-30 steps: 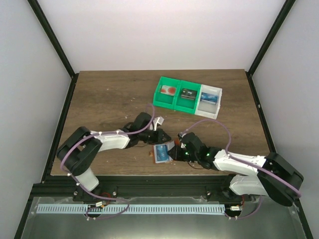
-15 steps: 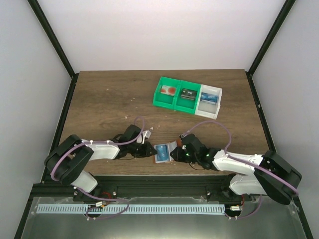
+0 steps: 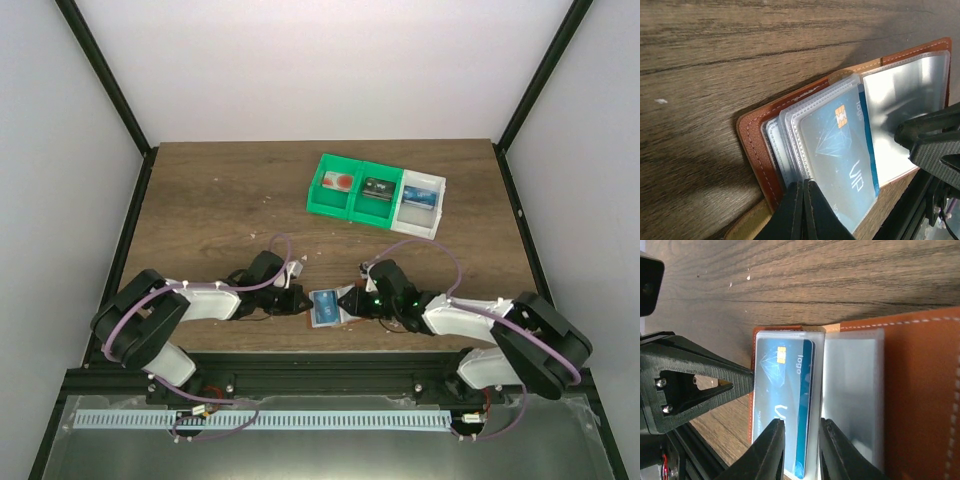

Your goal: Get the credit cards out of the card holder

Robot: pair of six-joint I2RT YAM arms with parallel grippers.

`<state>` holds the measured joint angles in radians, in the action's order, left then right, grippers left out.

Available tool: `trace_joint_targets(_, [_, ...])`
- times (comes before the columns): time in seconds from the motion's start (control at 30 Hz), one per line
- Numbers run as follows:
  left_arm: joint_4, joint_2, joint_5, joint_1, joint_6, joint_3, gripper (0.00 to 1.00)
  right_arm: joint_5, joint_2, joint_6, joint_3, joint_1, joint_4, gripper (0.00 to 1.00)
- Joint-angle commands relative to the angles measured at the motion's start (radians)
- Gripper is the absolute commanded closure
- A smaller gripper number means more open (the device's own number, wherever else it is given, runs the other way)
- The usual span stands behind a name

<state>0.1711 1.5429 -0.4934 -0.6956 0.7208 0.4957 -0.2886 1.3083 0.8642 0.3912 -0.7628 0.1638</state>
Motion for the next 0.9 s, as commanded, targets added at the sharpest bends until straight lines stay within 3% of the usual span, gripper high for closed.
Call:
trace_joint_targets(0.0, [-0.003, 0.021, 0.043, -0.001, -0.032, -0.004, 1.0, -0.045, 0.057, -0.018, 0.014, 0.021, 0.069, 0.79])
trace_joint_targets(0.33, [-0.022, -0.029, 0.037, -0.002, -0.01, 0.005, 1.0, -0.128, 0.178, -0.006, -0.004, 0.03, 0.182, 0.8])
trace_joint_targets(0.57, [-0.021, -0.101, -0.001, -0.003, 0.026, 0.009, 0.93, -0.134, 0.168, 0.012, -0.032, 0.03, 0.214, 0.81])
trace_joint_targets(0.73, [0.033, -0.077, -0.039, -0.007, 0.064, 0.002, 0.9, -0.135, 0.164, 0.017, -0.04, 0.03, 0.225, 0.85])
trace_joint_targets(0.87, [0.06, -0.022, -0.043, -0.013, 0.055, 0.003, 0.94, -0.135, 0.166, 0.023, -0.051, 0.03, 0.239, 0.88])
